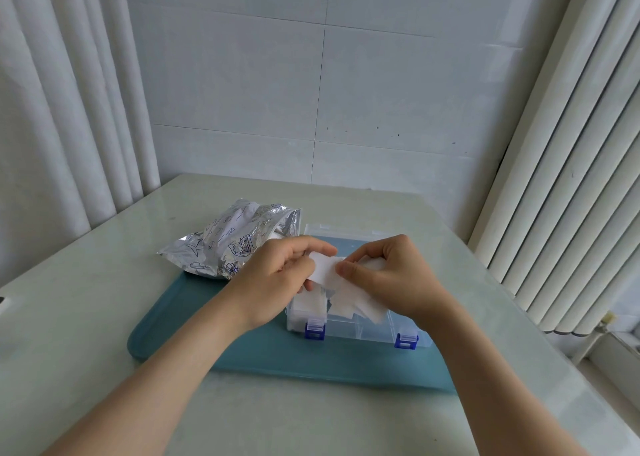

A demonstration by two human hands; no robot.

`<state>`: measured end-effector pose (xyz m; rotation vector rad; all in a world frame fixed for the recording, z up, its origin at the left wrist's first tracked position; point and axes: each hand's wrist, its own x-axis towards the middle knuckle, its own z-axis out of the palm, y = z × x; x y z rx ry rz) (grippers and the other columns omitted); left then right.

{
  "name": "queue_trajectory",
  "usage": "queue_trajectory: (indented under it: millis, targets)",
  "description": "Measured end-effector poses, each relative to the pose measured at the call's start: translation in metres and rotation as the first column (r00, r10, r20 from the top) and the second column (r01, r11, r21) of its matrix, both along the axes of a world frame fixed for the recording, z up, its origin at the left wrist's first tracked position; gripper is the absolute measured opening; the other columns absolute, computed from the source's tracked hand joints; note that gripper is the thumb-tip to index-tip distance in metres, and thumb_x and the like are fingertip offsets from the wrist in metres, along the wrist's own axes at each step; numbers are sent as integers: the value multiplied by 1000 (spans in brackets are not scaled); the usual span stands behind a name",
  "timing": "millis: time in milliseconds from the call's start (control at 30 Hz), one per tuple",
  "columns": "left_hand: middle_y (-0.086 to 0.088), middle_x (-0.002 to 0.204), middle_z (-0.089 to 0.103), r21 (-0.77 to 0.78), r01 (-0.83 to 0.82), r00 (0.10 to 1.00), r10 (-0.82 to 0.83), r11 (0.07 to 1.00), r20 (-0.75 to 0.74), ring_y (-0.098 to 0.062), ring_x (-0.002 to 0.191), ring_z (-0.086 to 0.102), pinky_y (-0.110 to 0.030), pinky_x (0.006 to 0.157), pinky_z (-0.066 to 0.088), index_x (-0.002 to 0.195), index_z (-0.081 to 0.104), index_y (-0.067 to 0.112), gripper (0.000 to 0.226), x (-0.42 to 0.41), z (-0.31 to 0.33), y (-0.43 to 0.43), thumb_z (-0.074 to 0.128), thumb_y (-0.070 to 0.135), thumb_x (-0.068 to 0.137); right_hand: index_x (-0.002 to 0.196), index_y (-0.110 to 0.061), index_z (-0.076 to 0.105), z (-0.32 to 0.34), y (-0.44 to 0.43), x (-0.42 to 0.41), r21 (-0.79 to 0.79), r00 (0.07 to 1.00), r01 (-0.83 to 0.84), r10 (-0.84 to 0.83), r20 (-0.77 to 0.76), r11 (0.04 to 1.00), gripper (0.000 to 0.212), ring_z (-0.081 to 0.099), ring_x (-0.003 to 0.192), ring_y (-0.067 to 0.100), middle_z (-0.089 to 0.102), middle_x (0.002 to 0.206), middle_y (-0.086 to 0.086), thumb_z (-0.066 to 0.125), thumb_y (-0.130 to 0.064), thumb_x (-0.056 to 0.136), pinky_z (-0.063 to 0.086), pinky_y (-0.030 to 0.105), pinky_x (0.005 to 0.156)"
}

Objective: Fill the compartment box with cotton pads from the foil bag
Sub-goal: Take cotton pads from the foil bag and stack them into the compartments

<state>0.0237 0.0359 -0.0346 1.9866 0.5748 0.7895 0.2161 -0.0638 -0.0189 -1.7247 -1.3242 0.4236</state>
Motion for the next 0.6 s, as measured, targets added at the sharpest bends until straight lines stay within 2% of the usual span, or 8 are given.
queue_trajectory:
  millis: [33, 100, 167, 200, 267, 333, 433, 600]
  targets:
    - [-7, 76, 60, 16, 3, 1000, -3, 1000, 8, -26, 78, 66, -26, 77, 57, 120, 76, 32, 31, 1, 0, -1, 56, 27, 97, 76, -23, 82, 0, 0, 0, -3, 1000, 3, -3, -1, 1000, 13, 64, 61, 9, 77, 72, -1, 83, -29, 88, 59, 36, 63]
    - [-23, 88, 63, 54, 10, 1000, -11, 999, 7, -42, 86, 64, -42, 82, 62, 121, 75, 34, 26, 2, -1, 0, 62, 22, 102, 77, -23, 82, 1, -1, -2, -2, 1000, 8, -8, -6, 1000, 12, 65, 62, 9, 77, 73, -1, 84, -30, 87, 60, 37, 65]
    - [-20, 97, 70, 73, -2, 1000, 3, 997, -6, -45, 90, 65, -51, 89, 60, 121, 74, 37, 34, 2, -4, 2, 60, 11, 104, 82, -24, 82, 1, -1, -2, 9, 999, 20, -20, -30, 1000, 8, 69, 65, 12, 77, 77, 0, 85, -31, 86, 61, 38, 67]
    - [-14, 98, 74, 76, -16, 1000, 17, 997, -6, -44, 90, 66, -51, 89, 59, 121, 74, 37, 36, 2, -4, 2, 58, 8, 105, 87, -25, 82, 0, -1, -2, 9, 998, 26, -26, -55, 1000, 8, 72, 68, 15, 78, 81, 1, 86, -32, 85, 62, 39, 68]
    - [4, 94, 78, 70, -50, 999, 49, 996, 17, -30, 84, 71, -43, 89, 61, 122, 74, 33, 37, 1, -4, 2, 56, 5, 105, 95, -27, 81, 1, -2, -1, -24, 992, 25, -27, -125, 999, 14, 75, 74, 20, 78, 86, 4, 87, -34, 84, 63, 37, 71]
    - [11, 90, 78, 41, -67, 996, 64, 997, 60, -17, 80, 74, -32, 87, 60, 120, 75, 29, 35, 0, -2, 2, 56, 3, 105, 93, -25, 81, 2, -3, -3, -60, 982, -3, -8, -188, 998, 12, 74, 72, 17, 79, 88, 6, 86, -34, 85, 62, 33, 70]
    - [4, 93, 80, -27, -65, 991, 68, 998, 114, -18, 83, 78, -26, 81, 60, 119, 76, 21, 30, 1, -1, 2, 58, 1, 105, 87, -15, 81, 5, -5, -3, -53, 961, -40, 24, -274, 998, 14, 70, 70, 17, 78, 88, 12, 83, -29, 90, 57, 32, 65]
    - [-2, 93, 81, -50, -93, 989, 98, 994, 111, -19, 73, 78, -35, 70, 64, 112, 74, 15, 19, 1, 1, -2, 63, 2, 102, 86, -15, 83, 7, -6, -3, -37, 954, -48, 35, -296, 998, 15, 72, 72, 19, 79, 84, 12, 80, -28, 93, 59, 33, 66]
